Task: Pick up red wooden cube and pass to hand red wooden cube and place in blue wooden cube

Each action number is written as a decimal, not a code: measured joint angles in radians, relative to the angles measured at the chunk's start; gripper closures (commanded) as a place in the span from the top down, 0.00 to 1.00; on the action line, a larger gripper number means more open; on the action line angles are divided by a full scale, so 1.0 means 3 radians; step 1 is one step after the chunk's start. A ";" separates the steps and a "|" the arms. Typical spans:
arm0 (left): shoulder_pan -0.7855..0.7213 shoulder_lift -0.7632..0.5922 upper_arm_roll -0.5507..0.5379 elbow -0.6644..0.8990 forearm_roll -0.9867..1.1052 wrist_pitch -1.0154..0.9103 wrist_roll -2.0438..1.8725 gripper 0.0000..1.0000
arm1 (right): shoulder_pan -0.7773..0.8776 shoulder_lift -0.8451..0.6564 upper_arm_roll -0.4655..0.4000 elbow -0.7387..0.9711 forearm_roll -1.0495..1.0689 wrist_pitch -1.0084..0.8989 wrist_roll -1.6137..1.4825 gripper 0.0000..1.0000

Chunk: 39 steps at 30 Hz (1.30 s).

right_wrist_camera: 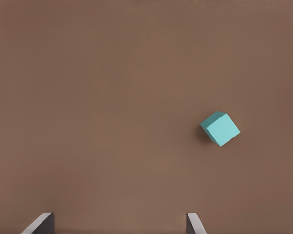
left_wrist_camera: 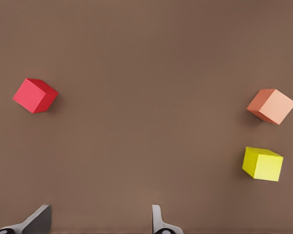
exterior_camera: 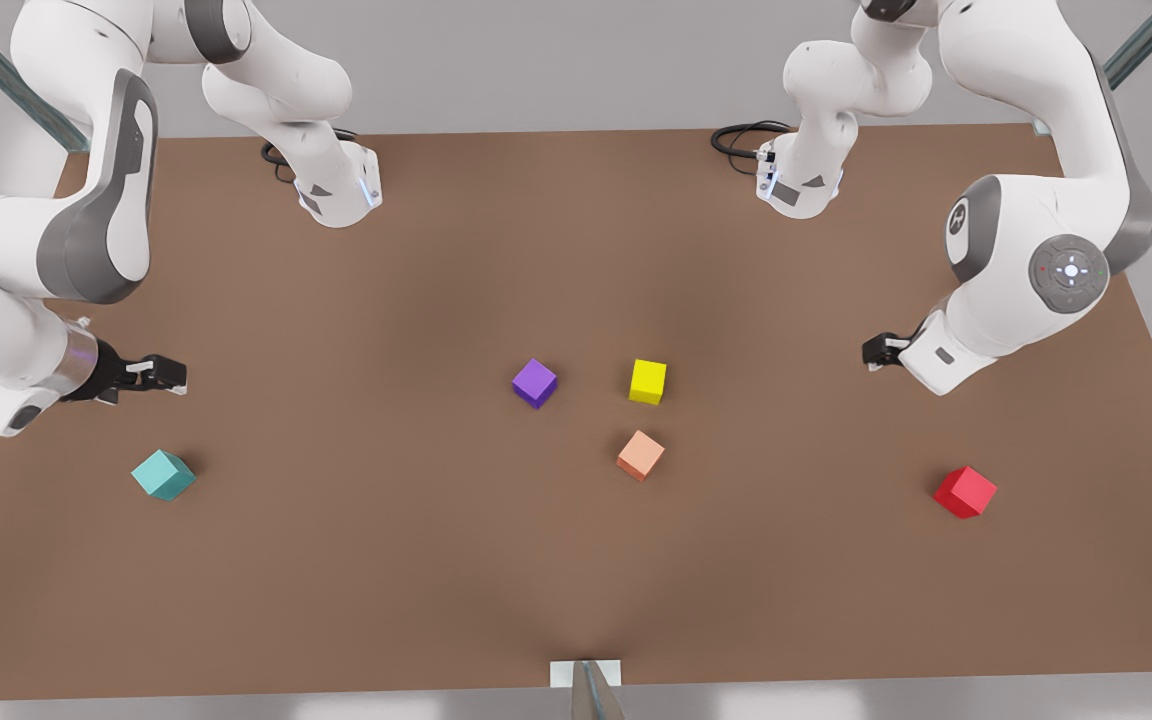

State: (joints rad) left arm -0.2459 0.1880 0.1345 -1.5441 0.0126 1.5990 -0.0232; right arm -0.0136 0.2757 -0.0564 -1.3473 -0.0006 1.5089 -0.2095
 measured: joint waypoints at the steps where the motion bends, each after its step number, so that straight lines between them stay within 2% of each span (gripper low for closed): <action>1: 0.0000 0.0000 0.0000 0.0000 0.0003 -0.0008 -0.0005 1.00 | -0.0001 0.0000 0.0002 0.0000 0.0003 0.0005 -0.0021 1.00; 3: 0.0014 0.0098 0.0007 0.0038 0.0006 -0.0009 -0.0014 1.00 | 0.0000 0.0000 0.0004 0.0000 0.0006 0.0013 -0.0061 1.00; 4: 0.0095 0.0338 0.0010 0.0223 -0.0004 0.0008 -0.0018 1.00 | 0.0000 0.0000 0.0004 0.0000 0.0008 0.0017 -0.0079 1.00; 7: 0.0604 0.1432 0.0013 0.1048 -0.0169 0.0195 -0.0029 1.00 | -0.0006 0.0000 0.0000 -0.0007 0.0014 0.0024 -0.0127 1.00; 8: 0.0766 0.1661 0.0025 0.1121 -0.0278 0.0320 -0.0032 1.00 | -0.0006 0.0000 0.0000 -0.0009 0.0016 0.0025 -0.0142 1.00; 10: 0.0919 0.1862 0.0162 0.0925 -0.0460 0.0624 -0.0043 1.00 | -0.0006 0.0000 -0.0001 -0.0016 0.0016 0.0027 -0.0169 1.00; 17: 0.0965 0.1929 0.0487 0.0486 -0.0742 0.1325 -0.0230 1.00 | -0.0005 0.0000 0.0000 -0.0050 0.0019 0.0023 -0.0248 1.00; 23: 0.0960 0.1977 0.0515 0.0308 -0.0782 0.1752 -0.0446 1.00 | -0.0006 0.0003 -0.0001 -0.0055 0.0012 0.0020 -0.0301 1.00; 39: 0.0912 0.2182 0.0517 0.0323 -0.0778 0.2057 -0.0926 1.00 | -0.0010 0.0007 -0.0001 -0.0061 -0.0015 0.0024 -0.0381 1.00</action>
State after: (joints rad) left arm 0.0276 0.8427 0.2897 -1.4472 -0.2208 2.2161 -0.3011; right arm -0.0166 0.2779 -0.0566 -1.3655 -0.0050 1.5161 -0.3237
